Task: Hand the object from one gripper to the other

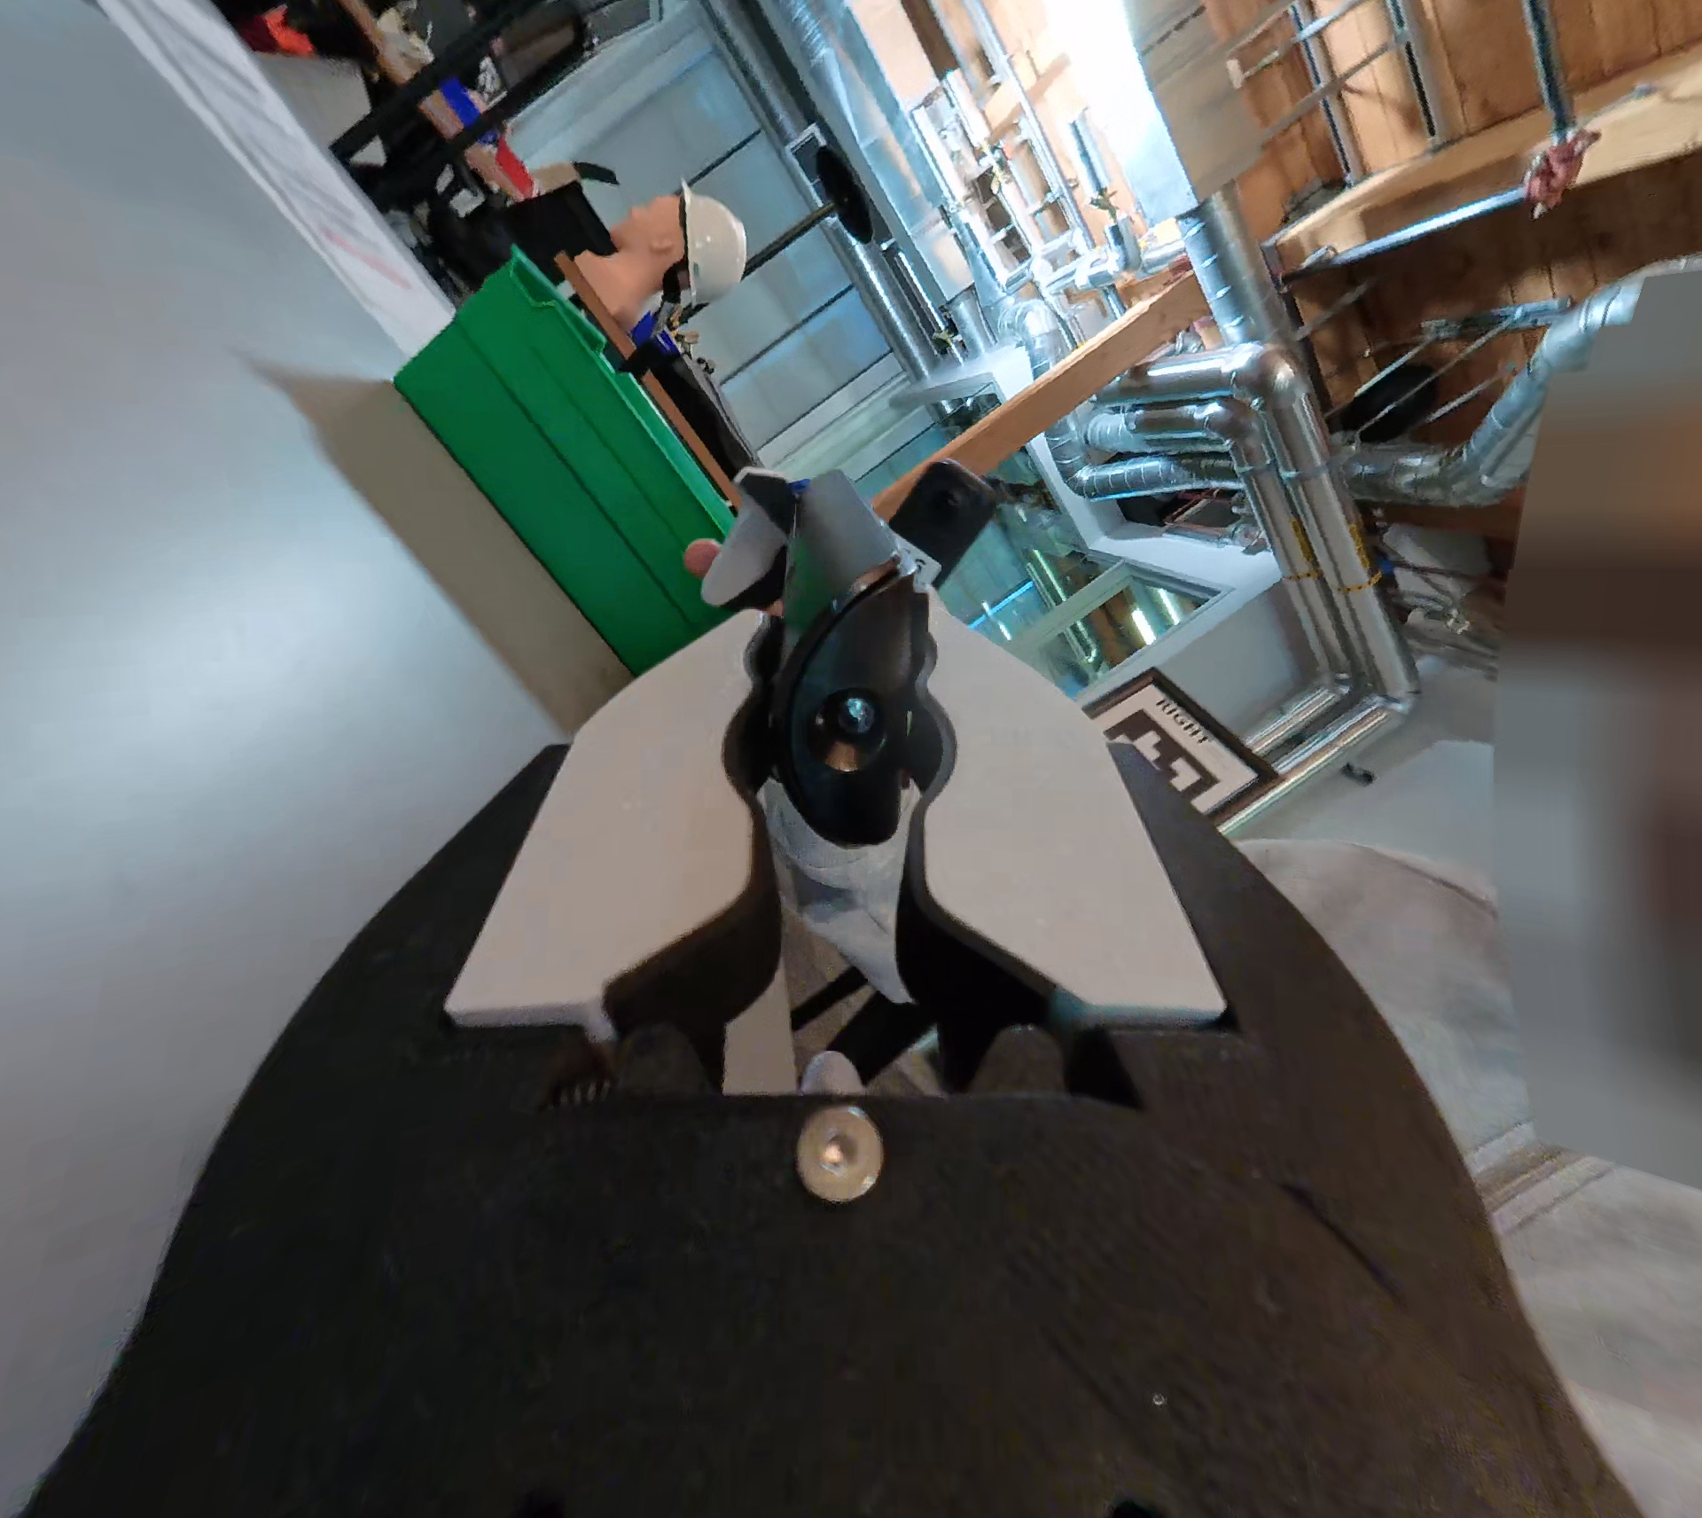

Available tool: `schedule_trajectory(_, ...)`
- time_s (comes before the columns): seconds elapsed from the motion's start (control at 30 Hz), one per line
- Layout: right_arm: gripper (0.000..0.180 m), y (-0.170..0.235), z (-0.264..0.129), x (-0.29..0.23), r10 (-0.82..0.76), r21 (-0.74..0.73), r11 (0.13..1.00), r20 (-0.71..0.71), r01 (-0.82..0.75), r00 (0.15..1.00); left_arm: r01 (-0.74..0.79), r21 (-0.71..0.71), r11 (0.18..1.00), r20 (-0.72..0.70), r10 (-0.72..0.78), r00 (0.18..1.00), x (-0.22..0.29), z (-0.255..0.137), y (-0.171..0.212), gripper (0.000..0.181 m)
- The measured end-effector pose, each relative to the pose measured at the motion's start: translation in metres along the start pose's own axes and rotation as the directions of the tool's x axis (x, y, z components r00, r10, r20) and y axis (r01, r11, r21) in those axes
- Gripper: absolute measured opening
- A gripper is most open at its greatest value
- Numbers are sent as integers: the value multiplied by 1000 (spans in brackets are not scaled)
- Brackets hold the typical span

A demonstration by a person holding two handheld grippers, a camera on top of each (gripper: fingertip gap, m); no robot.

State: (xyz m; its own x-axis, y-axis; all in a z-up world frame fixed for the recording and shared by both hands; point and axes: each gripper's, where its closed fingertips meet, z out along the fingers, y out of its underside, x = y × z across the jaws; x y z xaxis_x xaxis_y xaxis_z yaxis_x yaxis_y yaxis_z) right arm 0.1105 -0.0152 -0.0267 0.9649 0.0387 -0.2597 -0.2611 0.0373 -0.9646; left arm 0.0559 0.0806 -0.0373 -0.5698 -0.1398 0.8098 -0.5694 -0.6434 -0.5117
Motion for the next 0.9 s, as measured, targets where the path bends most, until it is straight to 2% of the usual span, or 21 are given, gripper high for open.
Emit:
schedule_trajectory(0.2,67,6,5,-12,225,-24,974,130,-224,966,-250,-70,966,13,251,968,9,4,8,25)
schedule_trajectory(0.33,62,15,12,-27,327,-79,945,218,-318,919,-324,-89,942,-15,324,946,17,10,15,25)
schedule_trajectory(0.43,55,20,15,-35,356,-103,934,256,-341,899,-331,-110,937,-33,329,944,18,15,23,26)
schedule_trajectory(0.53,29,22,14,-42,356,-125,934,289,-334,889,-334,-125,934,-51,330,943,19,20,30,26)
schedule_trajectory(0.8,25,15,12,-50,274,-120,961,299,-249,914,-282,-87,955,-93,274,957,26,22,28,26)
schedule_trajectory(0.9,25,13,10,-49,275,-116,961,300,-252,913,-272,-42,961,-87,267,960,25,22,23,49)
